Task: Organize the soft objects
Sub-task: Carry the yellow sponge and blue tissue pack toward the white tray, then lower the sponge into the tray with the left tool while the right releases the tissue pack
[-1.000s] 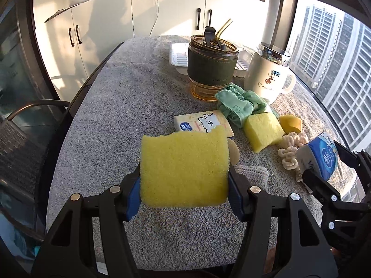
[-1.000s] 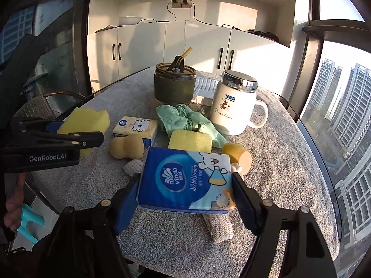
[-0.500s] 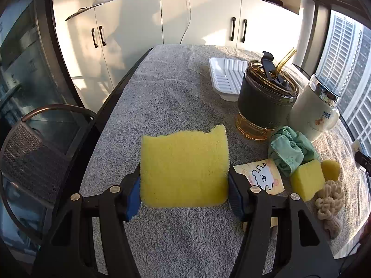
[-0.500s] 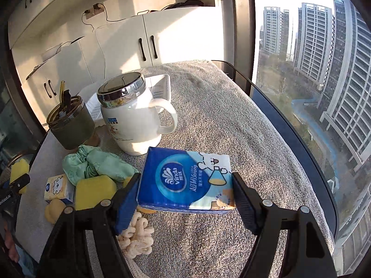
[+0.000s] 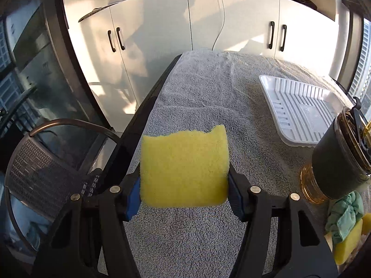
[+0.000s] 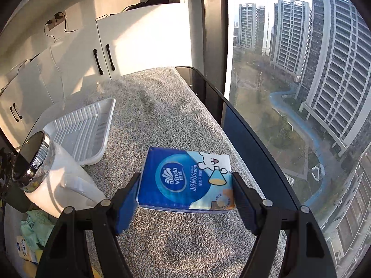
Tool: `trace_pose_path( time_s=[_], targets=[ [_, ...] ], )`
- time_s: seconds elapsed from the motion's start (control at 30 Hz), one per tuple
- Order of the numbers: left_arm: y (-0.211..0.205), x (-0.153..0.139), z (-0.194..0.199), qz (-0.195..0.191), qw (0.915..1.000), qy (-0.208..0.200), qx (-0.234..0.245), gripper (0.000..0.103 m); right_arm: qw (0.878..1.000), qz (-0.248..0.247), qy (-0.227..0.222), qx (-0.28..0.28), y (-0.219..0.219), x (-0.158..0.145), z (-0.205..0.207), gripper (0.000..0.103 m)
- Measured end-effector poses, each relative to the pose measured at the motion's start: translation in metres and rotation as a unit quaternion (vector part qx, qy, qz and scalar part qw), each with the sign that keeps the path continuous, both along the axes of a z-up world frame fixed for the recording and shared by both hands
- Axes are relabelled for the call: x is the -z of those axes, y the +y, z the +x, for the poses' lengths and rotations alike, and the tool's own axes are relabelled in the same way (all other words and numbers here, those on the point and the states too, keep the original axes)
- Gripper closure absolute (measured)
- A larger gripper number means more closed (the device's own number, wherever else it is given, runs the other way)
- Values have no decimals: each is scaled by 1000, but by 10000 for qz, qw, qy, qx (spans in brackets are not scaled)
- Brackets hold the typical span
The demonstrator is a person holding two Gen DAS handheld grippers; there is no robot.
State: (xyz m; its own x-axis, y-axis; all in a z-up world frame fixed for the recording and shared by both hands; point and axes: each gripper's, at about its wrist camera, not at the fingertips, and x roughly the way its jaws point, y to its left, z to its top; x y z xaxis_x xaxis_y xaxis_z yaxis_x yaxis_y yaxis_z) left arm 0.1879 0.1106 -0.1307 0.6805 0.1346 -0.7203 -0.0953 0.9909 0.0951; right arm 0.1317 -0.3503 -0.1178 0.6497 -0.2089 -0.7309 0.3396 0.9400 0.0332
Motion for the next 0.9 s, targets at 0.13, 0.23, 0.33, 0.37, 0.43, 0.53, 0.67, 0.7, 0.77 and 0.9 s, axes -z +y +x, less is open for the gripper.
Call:
trace_pose_path(
  time_s=[0.13,0.23,0.33,0.37,0.43,0.53,0.67,0.7,0.77,0.9],
  targets=[
    [-3,-4,24,239,9995,-174,89,44,9995,-269,-50,-129,-2,-9,27,26],
    [-7,-9,46,452,9984,-301,175,44,9984,-494,-87,-244,1,-15,49,26],
    [-13,-12,63,571,9973,-378,269,44,9969,-693,-103,-349,5,-17,72,26],
    [-15,-12,70,594,9970,-391,318,44,9964,-753,-100,-385,5,-17,79,26],
    [-21,-12,81,603,9964,-342,493,43,9954,-841,-54,-451,9,-17,95,26],
    [-30,-11,98,522,9959,-247,703,43,9938,-942,-50,-579,15,-19,115,26],
    [-48,-12,119,370,9939,-186,1020,43,9908,-1107,-53,-779,27,-24,135,26],
    [-53,-13,124,365,9932,-198,1086,43,9899,-1133,-50,-852,30,-26,141,26],
    [-66,-15,134,422,9915,-217,1209,43,9877,-1193,-66,-1011,39,-28,151,26],
    [-91,-17,150,465,9872,-210,1510,43,9818,-1323,-112,-1355,57,-32,172,26]
  ],
)
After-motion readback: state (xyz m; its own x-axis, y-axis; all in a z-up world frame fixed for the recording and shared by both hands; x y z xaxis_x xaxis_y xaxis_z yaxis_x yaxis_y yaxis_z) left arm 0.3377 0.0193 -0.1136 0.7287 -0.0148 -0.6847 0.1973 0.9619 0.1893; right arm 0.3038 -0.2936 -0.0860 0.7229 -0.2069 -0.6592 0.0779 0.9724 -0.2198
